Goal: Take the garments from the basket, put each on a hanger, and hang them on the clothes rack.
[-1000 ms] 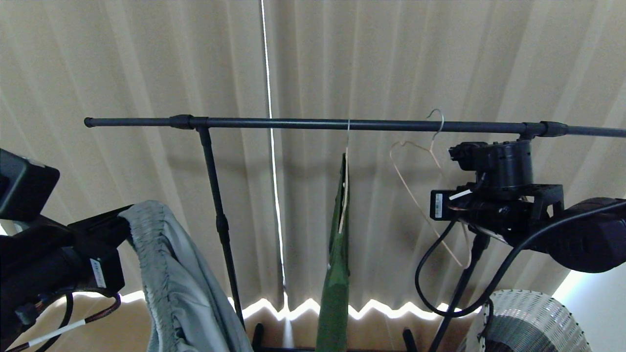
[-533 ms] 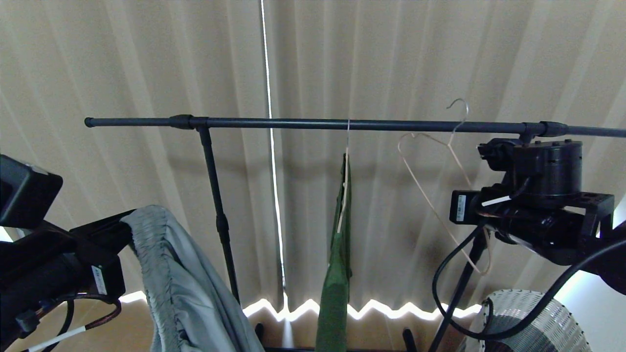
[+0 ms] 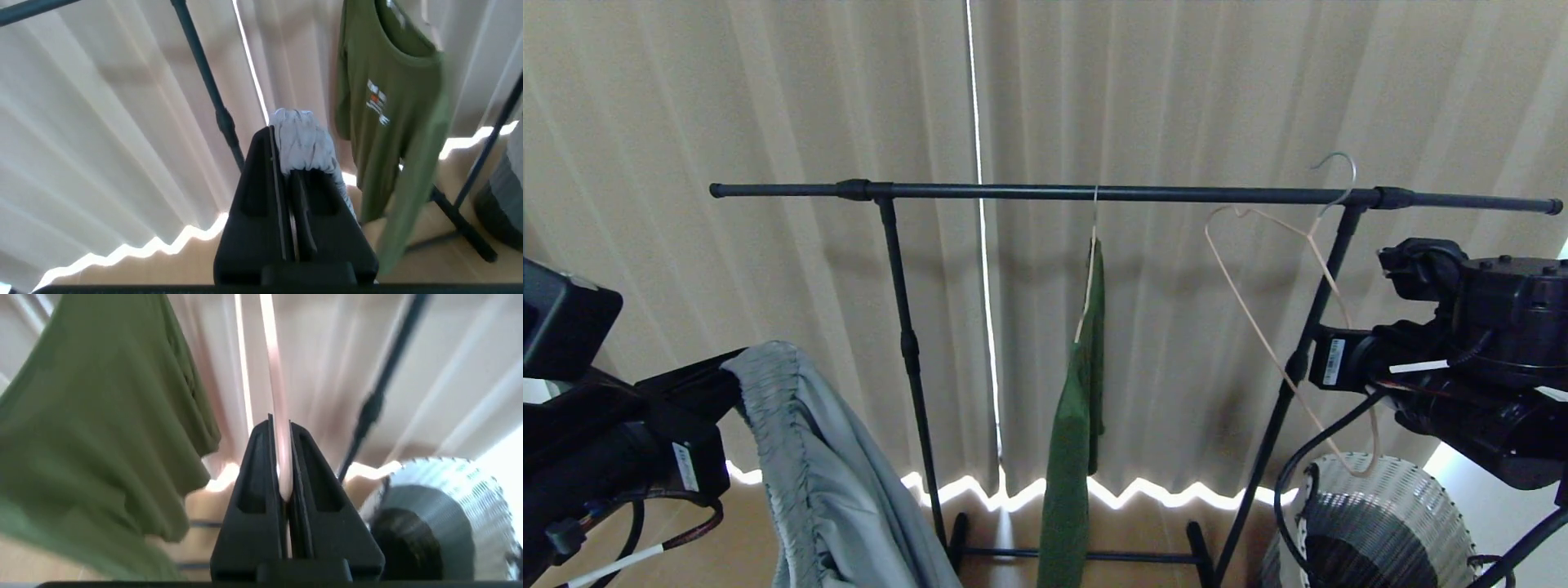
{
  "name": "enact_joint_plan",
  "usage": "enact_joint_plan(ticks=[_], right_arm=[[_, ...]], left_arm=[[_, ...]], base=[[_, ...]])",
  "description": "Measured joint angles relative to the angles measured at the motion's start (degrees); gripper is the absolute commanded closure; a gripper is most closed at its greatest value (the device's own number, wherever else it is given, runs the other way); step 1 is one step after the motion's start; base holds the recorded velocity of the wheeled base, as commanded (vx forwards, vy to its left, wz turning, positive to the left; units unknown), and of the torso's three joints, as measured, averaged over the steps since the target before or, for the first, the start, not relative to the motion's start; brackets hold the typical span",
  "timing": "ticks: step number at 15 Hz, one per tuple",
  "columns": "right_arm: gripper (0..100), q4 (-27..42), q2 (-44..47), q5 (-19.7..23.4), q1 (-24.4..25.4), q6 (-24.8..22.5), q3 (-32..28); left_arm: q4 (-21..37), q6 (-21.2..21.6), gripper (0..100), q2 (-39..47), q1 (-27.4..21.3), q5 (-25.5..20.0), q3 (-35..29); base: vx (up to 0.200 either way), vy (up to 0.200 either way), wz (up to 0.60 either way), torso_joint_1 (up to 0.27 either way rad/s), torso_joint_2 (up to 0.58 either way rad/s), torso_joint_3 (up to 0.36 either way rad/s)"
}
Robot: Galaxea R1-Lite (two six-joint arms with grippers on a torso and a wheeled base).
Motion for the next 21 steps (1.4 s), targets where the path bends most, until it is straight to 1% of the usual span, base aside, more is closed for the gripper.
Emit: enact_joint_plan(ticks=[5,9,12,14,17,19,21], right_arm=[[100,0.2,-3.3,0.0,0.0,-1.0,3.4],[100,0.3,-6.8,0.1,0.1,-2.3,6.5],[100,0.3,-10.3,0.5,0.6,-4.3,10.5],[100,0.4,-13.3,2.8,1.5,-4.8,13.3],[100,0.1,-16.3,8.7,1.9,-4.7,14.9],[100,0.0,-16.9,13.4,2.3,-4.6,15.0],[100,0.3,-16.9,16.4,4.7,-3.7,15.1]], left_arm=[[0.0,0.0,100,0.0,0.0,0.0,0.0],[0.0,0.8,100,-0.1,0.0,0.0,0.9],[0.1,0.7,100,0.0,0.0,0.0,1.3],[0.0,0.5,100,0.4,0.0,0.1,0.9],[0.1,0.4,100,2.6,-0.1,1.4,-1.4],[0.1,-0.4,100,5.3,-0.8,4.5,-3.8],[0.2,-2.2,100,8.9,-2.1,9.3,-6.2]], base=[[-0.200,0.000,0.00,0.002,0.00,0.001],[0.000,0.000,0.00,0.000,0.00,0.000],[0.000,0.000,0.00,0.000,0.00,0.000],[0.000,0.000,0.00,0.000,0.00,0.000],[0.000,0.000,0.00,0.000,0.00,0.000],[0.000,0.000,0.00,0.000,0.00,0.000],[0.000,0.000,0.00,0.000,0.00,0.000]])
